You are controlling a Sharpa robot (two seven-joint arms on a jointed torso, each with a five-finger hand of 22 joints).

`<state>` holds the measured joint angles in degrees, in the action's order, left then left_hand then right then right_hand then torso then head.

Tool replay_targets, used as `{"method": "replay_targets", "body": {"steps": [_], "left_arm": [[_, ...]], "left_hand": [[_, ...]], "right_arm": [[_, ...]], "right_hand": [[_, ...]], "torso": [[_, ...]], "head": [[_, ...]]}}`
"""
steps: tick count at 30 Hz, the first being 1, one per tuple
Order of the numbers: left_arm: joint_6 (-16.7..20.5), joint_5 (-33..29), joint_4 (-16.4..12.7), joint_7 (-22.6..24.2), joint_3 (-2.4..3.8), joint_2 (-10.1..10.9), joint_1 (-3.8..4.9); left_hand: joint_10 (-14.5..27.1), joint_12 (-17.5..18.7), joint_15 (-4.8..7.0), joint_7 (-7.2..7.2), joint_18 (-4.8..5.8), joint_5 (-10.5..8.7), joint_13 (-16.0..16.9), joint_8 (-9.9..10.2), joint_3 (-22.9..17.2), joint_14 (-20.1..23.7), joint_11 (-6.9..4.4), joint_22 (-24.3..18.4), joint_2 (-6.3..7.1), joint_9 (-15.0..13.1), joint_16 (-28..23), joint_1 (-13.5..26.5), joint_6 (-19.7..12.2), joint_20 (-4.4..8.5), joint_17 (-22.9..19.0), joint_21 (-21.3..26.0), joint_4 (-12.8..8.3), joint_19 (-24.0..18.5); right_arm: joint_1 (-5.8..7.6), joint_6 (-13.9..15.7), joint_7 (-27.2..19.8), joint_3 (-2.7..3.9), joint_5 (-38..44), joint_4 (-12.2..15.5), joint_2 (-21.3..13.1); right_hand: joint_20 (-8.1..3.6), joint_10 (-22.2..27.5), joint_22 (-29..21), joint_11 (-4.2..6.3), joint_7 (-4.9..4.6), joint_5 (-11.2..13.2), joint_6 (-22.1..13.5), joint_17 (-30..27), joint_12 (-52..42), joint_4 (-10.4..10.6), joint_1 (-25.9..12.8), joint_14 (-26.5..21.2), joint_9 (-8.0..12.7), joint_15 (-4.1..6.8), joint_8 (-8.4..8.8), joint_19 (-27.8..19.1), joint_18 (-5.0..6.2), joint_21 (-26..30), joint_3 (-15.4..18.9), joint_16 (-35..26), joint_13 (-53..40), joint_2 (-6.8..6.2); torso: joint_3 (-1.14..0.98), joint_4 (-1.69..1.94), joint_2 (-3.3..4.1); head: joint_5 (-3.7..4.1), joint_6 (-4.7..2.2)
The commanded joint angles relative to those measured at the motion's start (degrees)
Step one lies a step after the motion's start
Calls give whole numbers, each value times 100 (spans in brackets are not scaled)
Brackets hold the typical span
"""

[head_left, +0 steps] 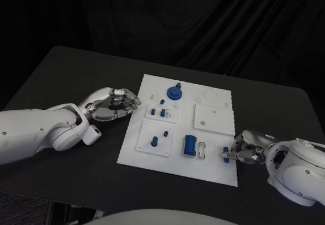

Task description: Assemble the parts on the task board

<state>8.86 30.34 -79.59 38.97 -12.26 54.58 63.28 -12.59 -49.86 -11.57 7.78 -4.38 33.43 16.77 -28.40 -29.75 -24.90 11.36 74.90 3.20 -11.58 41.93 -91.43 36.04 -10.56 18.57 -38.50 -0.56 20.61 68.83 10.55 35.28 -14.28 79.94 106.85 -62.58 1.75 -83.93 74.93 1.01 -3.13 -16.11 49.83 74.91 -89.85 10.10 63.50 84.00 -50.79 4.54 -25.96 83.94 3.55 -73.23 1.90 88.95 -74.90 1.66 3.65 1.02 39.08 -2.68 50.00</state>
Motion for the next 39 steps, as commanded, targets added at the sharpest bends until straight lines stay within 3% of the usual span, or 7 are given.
{"method": "replay_targets", "body": {"steps": [1, 5, 15, 23, 26, 30, 39], "left_arm": [[-60, -6, -4, 207, 4, -6, -11], [-70, -6, -1, 200, 4, -11, -12], [-94, -6, 4, 186, 4, -10, -14], [-110, -6, 7, 180, 4, -8, -18], [-114, -6, 7, 177, 4, -7, -20], [-119, -6, 8, 177, 4, -7, -22], [-132, -6, 14, 174, 4, -6, -29]], "left_hand": [[9, 24, -28, 25, 74, 5, -10, -19, -8, -5, 33, 143, -42, 8, 22, 32, -6, -41, -6, -27, -18, -17], [4, 26, -30, 28, 72, 12, -14, -20, -10, -9, 36, 143, -40, 9, 27, 37, -5, -46, -9, -31, -25, -22], [1, 26, -32, 29, 71, 13, -16, -21, -10, -10, 39, 143, -43, 9, 28, 41, -5, -49, -10, -33, -25, -23], [-6, 24, -33, 33, 71, 14, -16, -21, -11, -11, 43, 143, -48, 9, 29, 45, -4, -50, -11, -34, -22, -24], [-6, 24, -33, 33, 71, 14, -16, -21, -11, -11, 43, 143, -48, 9, 29, 45, -4, -50, -11, -34, -22, -24], [-6, 24, -33, 33, 71, 14, -16, -21, -11, -11, 43, 143, -48, 9, 29, 45, -4, -50, -11, -34, -22, -24], [-6, 24, -33, 33, 71, 14, -16, -21, -11, -11, 43, 143, -48, 9, 29, 45, -4, -50, -11, -34, -22, -24]], "right_arm": [[-41, -9, 33, 1, 136, -40, 49], [-99, -59, 8, 2, 137, -106, 116], [-234, -91, -69, 3, 137, -286, 235], [-264, 52, -209, 3, 74, -340, 278], [-266, 129, -306, 3, -19, -334, 275], [-267, 239, -424, 4, -151, -284, 249], [-184, 596, -682, 12, -1293, -64, 128]], "right_hand": [[0, -607, 1035, -12, 6, -13, 16, 1208, -15, -2, -1, 543, 3, 9, -10, 57, 2, -22, 18, 32, -1510, 70], [-8, -607, 1034, -18, -2, -20, -34, 1201, -15, -62, 112, 542, 58, 16, 50, 55, 3, -17, -11, 31, -1510, 134], [0, -607, 1029, -42, -31, -39, -14, 1169, -15, -374, 528, 535, 454, 2, 376, 47, 5, 6, -397, 23, -1510, 337], [-5, -607, 1027, -36, -19, -43, 74, 1157, -15, -528, 645, 533, 603, 13, 456, 44, 7, 17, -695, 20, -1510, 529], [-24, -607, 1028, -38, -21, -57, 89, 1150, -15, -712, 748, 532, 671, 30, 492, 44, 9, 17, -1000, 18, -1510, 535], [-17, -607, 1031, -41, -25, -53, 126, 1143, -15, -813, 659, 531, 727, 23, 502, 47, 5, 9, -1340, 16, -1510, 440], [-21, -607, 1038, -25, -7, -44, 211, 1170, -15, -904, 532, 536, 755, 30, 464, 58, 0, -16, -1654, 24, -1510, 315]], "torso": [[3, 2, -3], [4, -2, -7], [5, 1, -8], [1, 1, -12], [-3, 3, -7], [-5, 6, -11], [-2, -6, -14]], "head": [[12, 0], [4, 0], [-18, 0], [-25, 0], [-26, 0], [-39, 0], [-51, 0]]}}
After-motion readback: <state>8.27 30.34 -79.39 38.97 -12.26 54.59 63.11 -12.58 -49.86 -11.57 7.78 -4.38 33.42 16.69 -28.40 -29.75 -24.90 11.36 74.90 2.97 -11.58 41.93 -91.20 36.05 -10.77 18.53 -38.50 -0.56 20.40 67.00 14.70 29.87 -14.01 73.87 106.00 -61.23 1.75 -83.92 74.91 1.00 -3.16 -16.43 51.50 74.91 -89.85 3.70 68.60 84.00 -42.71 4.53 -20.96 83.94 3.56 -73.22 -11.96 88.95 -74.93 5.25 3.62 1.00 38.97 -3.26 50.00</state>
